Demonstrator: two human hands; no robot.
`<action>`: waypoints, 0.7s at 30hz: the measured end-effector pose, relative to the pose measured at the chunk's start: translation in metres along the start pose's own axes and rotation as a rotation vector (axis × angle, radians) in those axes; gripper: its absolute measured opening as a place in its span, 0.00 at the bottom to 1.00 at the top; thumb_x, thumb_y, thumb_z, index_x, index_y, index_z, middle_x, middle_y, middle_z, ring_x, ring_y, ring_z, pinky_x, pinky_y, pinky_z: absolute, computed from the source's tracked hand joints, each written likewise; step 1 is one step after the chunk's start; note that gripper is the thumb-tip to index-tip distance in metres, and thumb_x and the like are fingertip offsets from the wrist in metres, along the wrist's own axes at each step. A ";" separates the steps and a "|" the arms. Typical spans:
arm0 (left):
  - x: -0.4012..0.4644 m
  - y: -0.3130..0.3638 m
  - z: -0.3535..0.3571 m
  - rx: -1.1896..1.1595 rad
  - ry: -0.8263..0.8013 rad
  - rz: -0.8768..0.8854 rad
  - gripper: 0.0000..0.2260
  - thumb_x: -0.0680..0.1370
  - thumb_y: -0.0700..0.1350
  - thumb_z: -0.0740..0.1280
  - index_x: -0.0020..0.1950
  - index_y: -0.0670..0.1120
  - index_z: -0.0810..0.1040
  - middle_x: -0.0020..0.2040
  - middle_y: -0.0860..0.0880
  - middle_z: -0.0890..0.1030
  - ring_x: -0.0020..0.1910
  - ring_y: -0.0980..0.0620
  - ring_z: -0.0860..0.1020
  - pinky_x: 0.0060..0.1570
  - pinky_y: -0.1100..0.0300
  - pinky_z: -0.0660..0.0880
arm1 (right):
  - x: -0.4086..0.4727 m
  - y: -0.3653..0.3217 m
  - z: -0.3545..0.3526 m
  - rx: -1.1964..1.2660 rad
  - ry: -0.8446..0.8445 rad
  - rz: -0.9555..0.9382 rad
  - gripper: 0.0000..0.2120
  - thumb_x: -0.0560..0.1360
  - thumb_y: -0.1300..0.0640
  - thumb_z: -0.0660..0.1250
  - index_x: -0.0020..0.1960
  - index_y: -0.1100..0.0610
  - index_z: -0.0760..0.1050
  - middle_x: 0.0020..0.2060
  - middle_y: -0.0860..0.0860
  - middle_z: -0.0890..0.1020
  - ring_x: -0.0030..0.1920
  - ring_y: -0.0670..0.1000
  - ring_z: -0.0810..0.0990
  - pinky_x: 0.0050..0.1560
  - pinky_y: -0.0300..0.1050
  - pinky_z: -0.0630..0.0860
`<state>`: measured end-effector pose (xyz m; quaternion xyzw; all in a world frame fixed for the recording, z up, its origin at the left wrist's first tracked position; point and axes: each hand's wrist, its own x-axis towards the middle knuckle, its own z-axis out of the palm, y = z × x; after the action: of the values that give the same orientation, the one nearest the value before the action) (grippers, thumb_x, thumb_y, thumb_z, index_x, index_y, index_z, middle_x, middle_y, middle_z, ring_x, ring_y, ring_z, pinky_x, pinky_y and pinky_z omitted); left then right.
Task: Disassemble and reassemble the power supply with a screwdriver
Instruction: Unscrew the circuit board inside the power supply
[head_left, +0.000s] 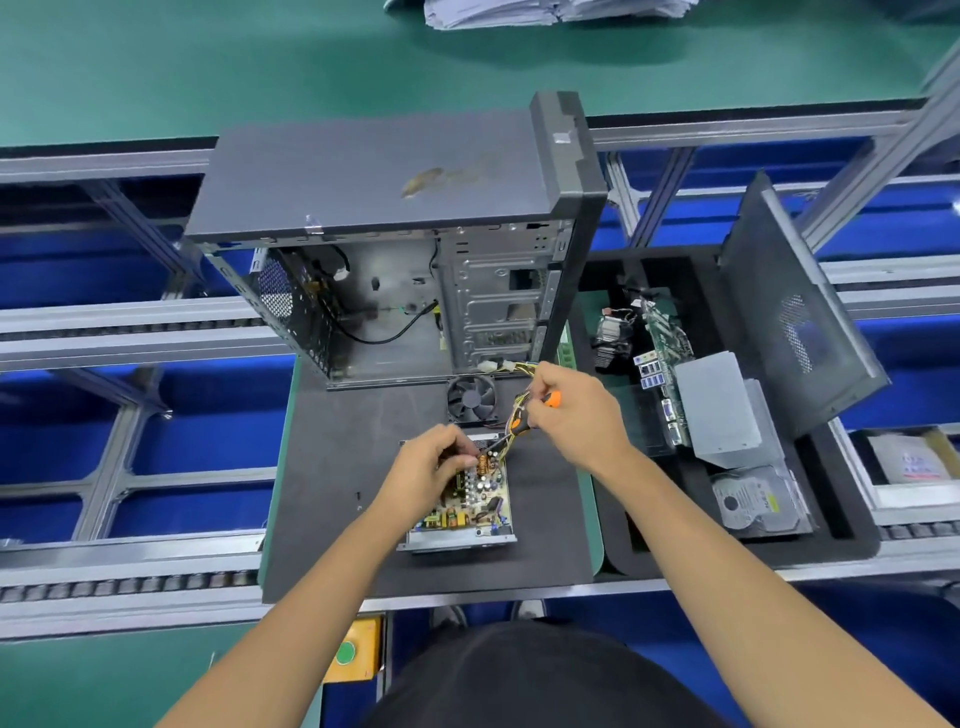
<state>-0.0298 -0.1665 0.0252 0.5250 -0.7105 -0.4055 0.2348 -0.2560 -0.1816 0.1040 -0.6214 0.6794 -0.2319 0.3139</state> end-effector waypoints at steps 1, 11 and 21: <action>0.001 0.002 0.003 -0.004 -0.006 0.001 0.06 0.78 0.41 0.72 0.47 0.52 0.80 0.44 0.58 0.82 0.47 0.57 0.80 0.47 0.65 0.75 | 0.001 0.002 -0.002 0.010 -0.011 0.004 0.03 0.66 0.52 0.64 0.39 0.49 0.71 0.35 0.46 0.82 0.41 0.51 0.79 0.44 0.51 0.77; 0.005 0.014 0.018 -0.058 -0.017 -0.074 0.08 0.78 0.38 0.72 0.46 0.51 0.78 0.42 0.54 0.83 0.45 0.55 0.81 0.46 0.66 0.75 | 0.002 0.015 -0.017 0.062 -0.001 0.010 0.03 0.65 0.51 0.63 0.38 0.48 0.72 0.34 0.38 0.80 0.39 0.46 0.76 0.36 0.45 0.69; 0.000 0.018 0.031 -0.047 -0.038 -0.061 0.12 0.78 0.33 0.69 0.49 0.50 0.78 0.42 0.58 0.81 0.44 0.60 0.79 0.47 0.70 0.72 | -0.001 0.022 -0.023 -0.005 -0.110 -0.029 0.04 0.66 0.52 0.62 0.39 0.51 0.71 0.35 0.45 0.82 0.42 0.51 0.78 0.45 0.49 0.76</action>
<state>-0.0629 -0.1544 0.0224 0.5328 -0.6889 -0.4389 0.2213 -0.2881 -0.1801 0.1049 -0.6437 0.6526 -0.2001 0.3460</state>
